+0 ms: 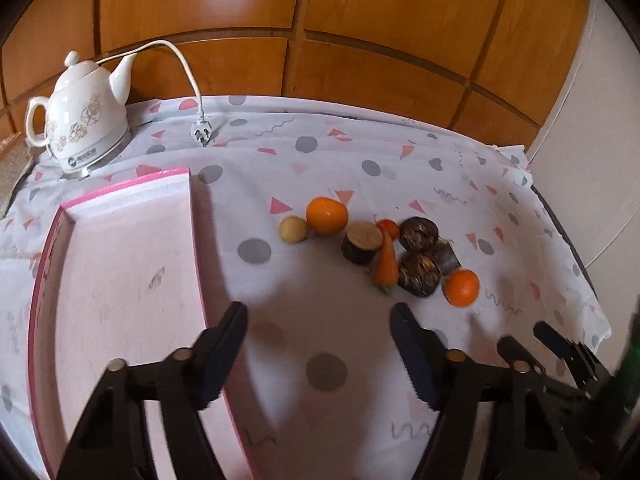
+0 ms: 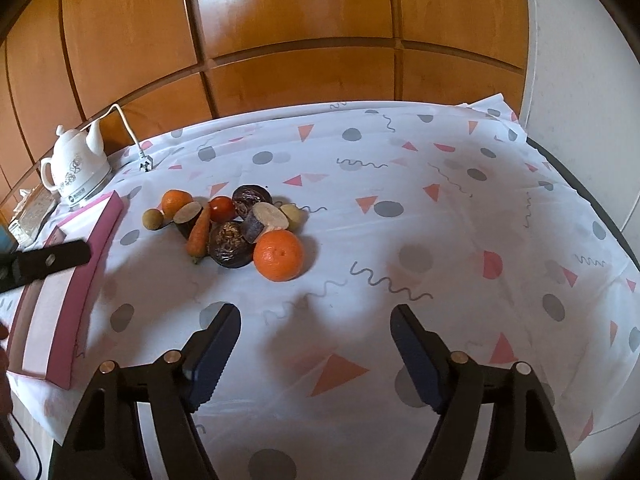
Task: Organize fruits
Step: 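Grasp the small yellow ball with the left tool while the right tool grasps an orange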
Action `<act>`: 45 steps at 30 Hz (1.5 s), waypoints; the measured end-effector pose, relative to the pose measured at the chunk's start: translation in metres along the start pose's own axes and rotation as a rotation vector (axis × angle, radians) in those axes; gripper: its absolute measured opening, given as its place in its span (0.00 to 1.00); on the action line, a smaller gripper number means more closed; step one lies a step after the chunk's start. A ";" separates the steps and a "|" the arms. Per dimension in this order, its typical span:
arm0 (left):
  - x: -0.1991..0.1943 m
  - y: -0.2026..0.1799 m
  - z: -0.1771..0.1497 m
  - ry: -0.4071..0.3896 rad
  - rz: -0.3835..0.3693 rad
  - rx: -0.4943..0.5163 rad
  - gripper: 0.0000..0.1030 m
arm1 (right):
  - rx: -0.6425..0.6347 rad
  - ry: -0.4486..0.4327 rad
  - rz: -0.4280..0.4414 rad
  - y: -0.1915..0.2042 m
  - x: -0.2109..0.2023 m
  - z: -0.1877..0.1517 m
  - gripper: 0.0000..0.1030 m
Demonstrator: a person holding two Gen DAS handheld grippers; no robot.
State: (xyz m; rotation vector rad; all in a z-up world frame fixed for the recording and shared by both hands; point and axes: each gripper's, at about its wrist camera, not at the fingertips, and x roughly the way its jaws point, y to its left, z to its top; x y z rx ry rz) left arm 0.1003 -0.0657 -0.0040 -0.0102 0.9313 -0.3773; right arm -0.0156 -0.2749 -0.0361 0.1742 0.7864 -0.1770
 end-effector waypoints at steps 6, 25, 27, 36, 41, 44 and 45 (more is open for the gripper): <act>0.035 0.007 0.024 0.060 0.026 0.027 0.46 | -0.009 0.009 0.009 0.004 0.003 0.001 0.76; 0.094 0.017 0.054 0.072 0.099 -0.010 0.44 | -0.047 0.035 0.062 0.015 0.021 0.014 0.73; 0.100 0.017 0.054 0.076 0.108 -0.010 0.44 | -0.047 0.046 0.069 0.017 0.027 0.018 0.73; 0.105 0.015 0.049 0.067 0.076 0.001 0.24 | -0.078 0.072 0.028 0.019 0.057 0.034 0.73; 0.095 0.011 0.037 0.063 0.052 0.002 0.24 | -0.082 0.092 0.071 0.016 0.068 0.038 0.49; 0.088 0.007 0.028 0.062 0.043 0.012 0.24 | -0.101 0.098 0.102 0.021 0.069 0.037 0.39; 0.085 0.006 0.025 0.059 0.037 0.010 0.24 | -0.104 0.099 0.102 0.021 0.068 0.037 0.39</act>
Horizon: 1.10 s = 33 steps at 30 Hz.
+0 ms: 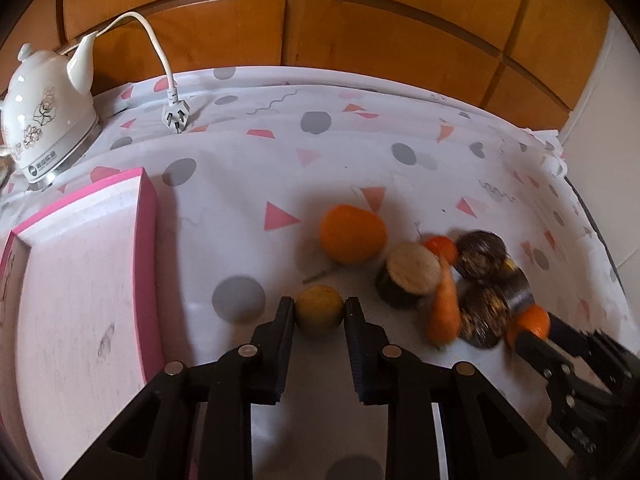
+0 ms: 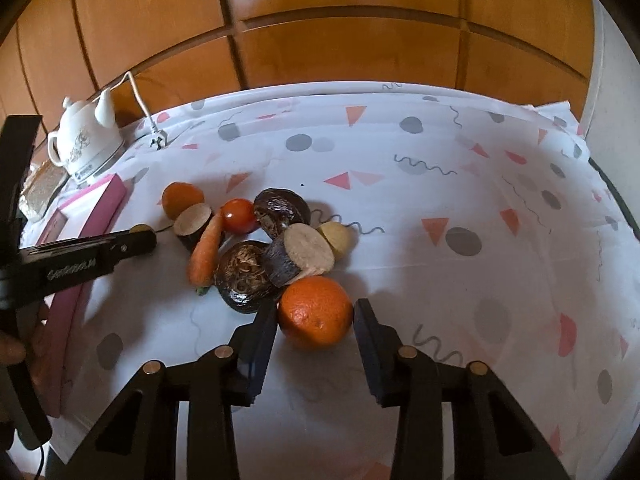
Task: Organize fruits
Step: 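Grasp the small yellow ball with the left tool while the right tool grasps an orange, then release the yellow ball into the pink tray with the left tool while the right tool drops the orange there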
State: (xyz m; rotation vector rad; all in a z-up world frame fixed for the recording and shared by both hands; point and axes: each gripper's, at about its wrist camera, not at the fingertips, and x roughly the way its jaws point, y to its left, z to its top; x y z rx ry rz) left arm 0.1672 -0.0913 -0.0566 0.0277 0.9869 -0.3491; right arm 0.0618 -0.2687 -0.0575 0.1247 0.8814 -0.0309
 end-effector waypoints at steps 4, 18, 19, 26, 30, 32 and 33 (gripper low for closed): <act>-0.020 -0.004 -0.011 -0.036 -0.017 -0.006 0.24 | 0.009 0.006 0.015 -0.003 -0.001 0.000 0.38; -0.101 0.056 -0.053 -0.177 0.038 -0.169 0.25 | 0.018 0.007 0.059 0.009 -0.032 -0.030 0.37; -0.104 0.062 -0.057 -0.186 0.052 -0.177 0.25 | 0.020 0.008 0.065 0.010 -0.034 -0.032 0.37; -0.107 0.104 -0.085 -0.183 0.178 -0.258 0.25 | -0.045 -0.025 0.120 0.039 -0.051 -0.034 0.37; -0.107 0.117 -0.096 -0.175 0.217 -0.296 0.25 | -0.126 -0.037 0.177 0.071 -0.060 -0.034 0.37; -0.107 0.120 -0.099 -0.173 0.239 -0.305 0.25 | -0.161 -0.038 0.209 0.087 -0.063 -0.033 0.37; -0.108 0.122 -0.101 -0.174 0.245 -0.311 0.25 | -0.183 -0.039 0.222 0.096 -0.063 -0.032 0.37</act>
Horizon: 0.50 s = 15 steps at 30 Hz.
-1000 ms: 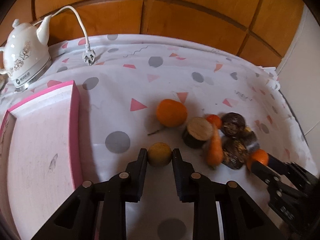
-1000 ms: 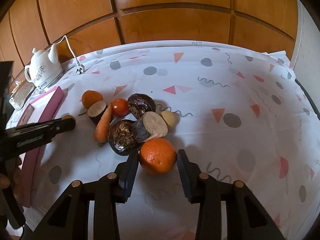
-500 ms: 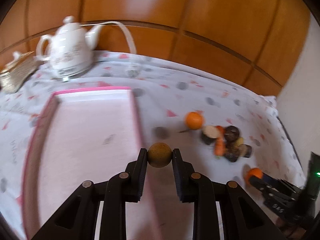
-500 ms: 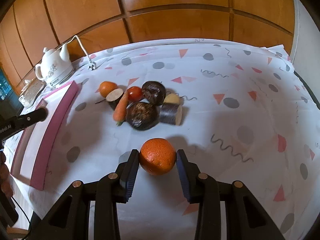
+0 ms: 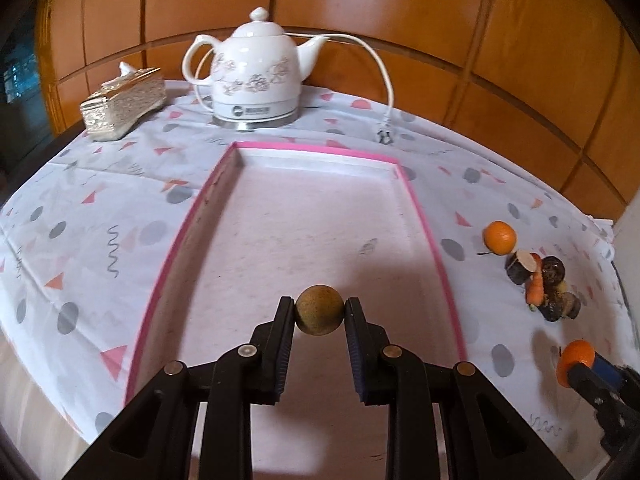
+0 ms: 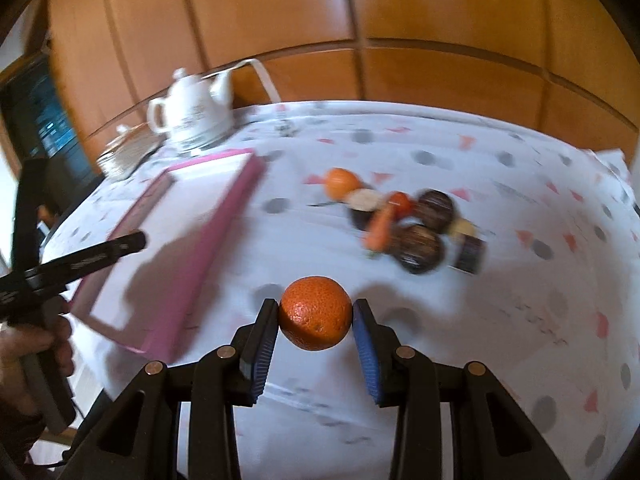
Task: Organize fruits
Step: 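Release the yellow ball into the pink tray with the left tool while the right tool drops the orange there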
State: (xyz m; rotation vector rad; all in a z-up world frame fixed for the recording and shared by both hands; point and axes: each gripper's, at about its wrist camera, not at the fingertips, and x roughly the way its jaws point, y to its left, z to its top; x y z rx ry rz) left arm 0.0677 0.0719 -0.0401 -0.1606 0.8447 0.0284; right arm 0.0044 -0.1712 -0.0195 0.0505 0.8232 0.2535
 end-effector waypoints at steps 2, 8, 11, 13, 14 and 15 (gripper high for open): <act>-0.001 0.003 -0.001 -0.005 0.028 -0.009 0.26 | -0.030 0.003 0.029 0.014 0.003 0.003 0.37; -0.012 0.017 -0.005 -0.010 0.077 -0.058 0.55 | -0.092 0.015 0.110 0.045 0.014 0.019 0.37; -0.020 0.024 -0.007 -0.026 0.103 -0.070 0.61 | -0.120 0.018 0.142 0.058 0.021 0.028 0.37; -0.025 0.028 -0.008 -0.034 0.105 -0.080 0.67 | -0.144 0.023 0.156 0.070 0.028 0.034 0.37; -0.027 0.030 -0.010 -0.043 0.106 -0.080 0.71 | -0.152 0.028 0.161 0.075 0.031 0.036 0.37; -0.029 0.031 -0.010 -0.048 0.106 -0.080 0.72 | -0.155 0.033 0.168 0.081 0.035 0.039 0.37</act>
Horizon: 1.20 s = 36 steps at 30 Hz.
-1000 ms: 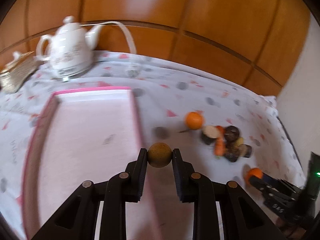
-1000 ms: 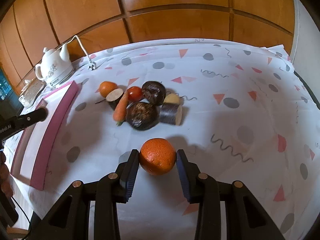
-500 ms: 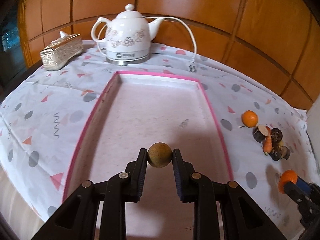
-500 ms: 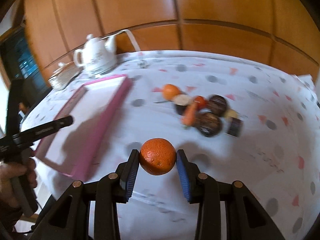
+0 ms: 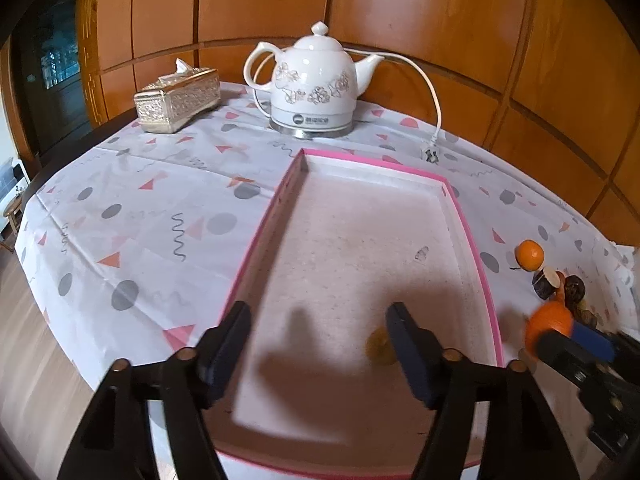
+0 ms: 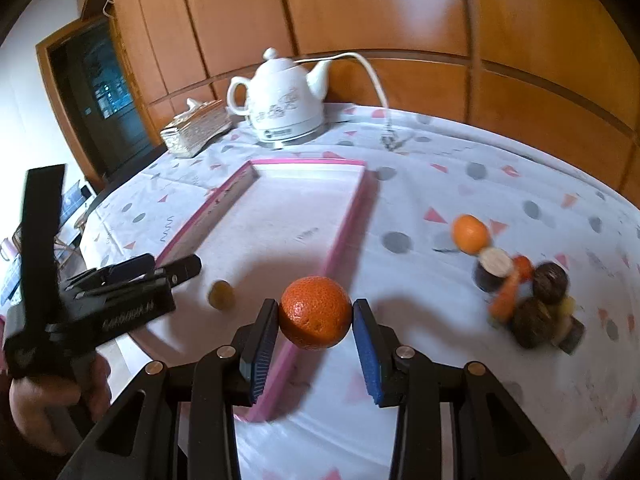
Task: Organize fruits
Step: 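Release the yellow ball into the pink tray with the left tool while the right tool drops the orange there, then grasp the dark eggplant slice with the right tool while the left tool grasps the second orange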
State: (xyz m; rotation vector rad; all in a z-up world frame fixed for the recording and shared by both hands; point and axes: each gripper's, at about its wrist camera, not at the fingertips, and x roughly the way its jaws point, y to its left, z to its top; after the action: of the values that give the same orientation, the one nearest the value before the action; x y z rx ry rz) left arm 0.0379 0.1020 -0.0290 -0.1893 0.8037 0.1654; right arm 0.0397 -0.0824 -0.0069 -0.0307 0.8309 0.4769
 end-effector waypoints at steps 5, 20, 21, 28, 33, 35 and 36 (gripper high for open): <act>-0.007 0.009 -0.003 -0.015 0.007 -0.019 0.82 | -0.026 0.011 0.027 0.020 0.019 0.013 0.37; -0.007 0.021 -0.005 0.000 -0.018 -0.076 0.82 | -0.001 0.018 -0.016 0.028 0.034 0.014 0.39; -0.008 0.019 -0.005 0.002 -0.028 -0.073 0.82 | 0.008 0.008 -0.020 0.026 0.031 0.014 0.41; -0.012 0.001 -0.008 -0.012 -0.056 -0.009 0.90 | 0.076 -0.071 -0.100 0.003 0.000 0.004 0.54; -0.015 -0.007 -0.009 -0.009 -0.078 0.013 0.94 | 0.147 -0.100 -0.180 -0.030 -0.018 -0.006 0.54; -0.017 -0.008 -0.009 -0.014 -0.089 0.021 0.95 | 0.185 -0.103 -0.204 -0.045 -0.024 -0.012 0.54; -0.018 -0.011 -0.009 -0.017 -0.093 0.029 0.96 | 0.208 -0.104 -0.222 -0.054 -0.028 -0.015 0.54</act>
State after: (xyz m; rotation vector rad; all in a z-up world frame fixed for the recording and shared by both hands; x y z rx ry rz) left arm 0.0219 0.0883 -0.0206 -0.1970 0.7781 0.0674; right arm 0.0357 -0.1446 -0.0060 0.0921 0.7610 0.1807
